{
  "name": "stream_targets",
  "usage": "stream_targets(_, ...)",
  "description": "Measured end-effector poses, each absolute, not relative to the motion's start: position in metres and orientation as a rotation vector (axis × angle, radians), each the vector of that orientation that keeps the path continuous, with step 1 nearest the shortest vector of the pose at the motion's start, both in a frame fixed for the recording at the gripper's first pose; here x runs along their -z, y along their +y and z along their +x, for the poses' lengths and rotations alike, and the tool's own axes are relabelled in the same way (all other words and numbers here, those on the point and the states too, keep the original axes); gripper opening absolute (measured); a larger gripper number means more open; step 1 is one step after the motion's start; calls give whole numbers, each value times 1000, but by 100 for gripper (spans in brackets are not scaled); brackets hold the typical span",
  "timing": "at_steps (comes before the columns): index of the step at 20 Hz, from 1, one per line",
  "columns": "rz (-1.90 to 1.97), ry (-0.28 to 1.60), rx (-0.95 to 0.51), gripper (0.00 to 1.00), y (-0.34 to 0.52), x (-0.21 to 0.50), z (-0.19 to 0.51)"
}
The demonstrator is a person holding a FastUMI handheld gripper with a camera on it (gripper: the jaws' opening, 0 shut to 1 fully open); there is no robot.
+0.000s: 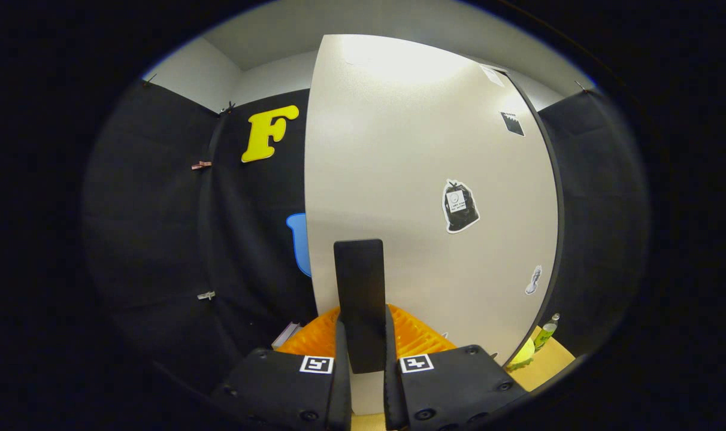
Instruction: Open the shoe cabinet door, grab the shoes and put them into the shoe cabinet, then close the shoe cabinet door.
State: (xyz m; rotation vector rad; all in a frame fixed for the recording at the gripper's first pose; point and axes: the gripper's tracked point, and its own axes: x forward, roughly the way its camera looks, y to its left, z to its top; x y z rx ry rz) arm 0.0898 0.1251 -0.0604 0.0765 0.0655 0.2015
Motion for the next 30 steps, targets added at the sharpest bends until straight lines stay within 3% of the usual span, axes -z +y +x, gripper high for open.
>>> stream_targets(11,52,76,-266,25,68,54,18)
stream_targets(30,-52,18,-161,24,-63,29,-45)
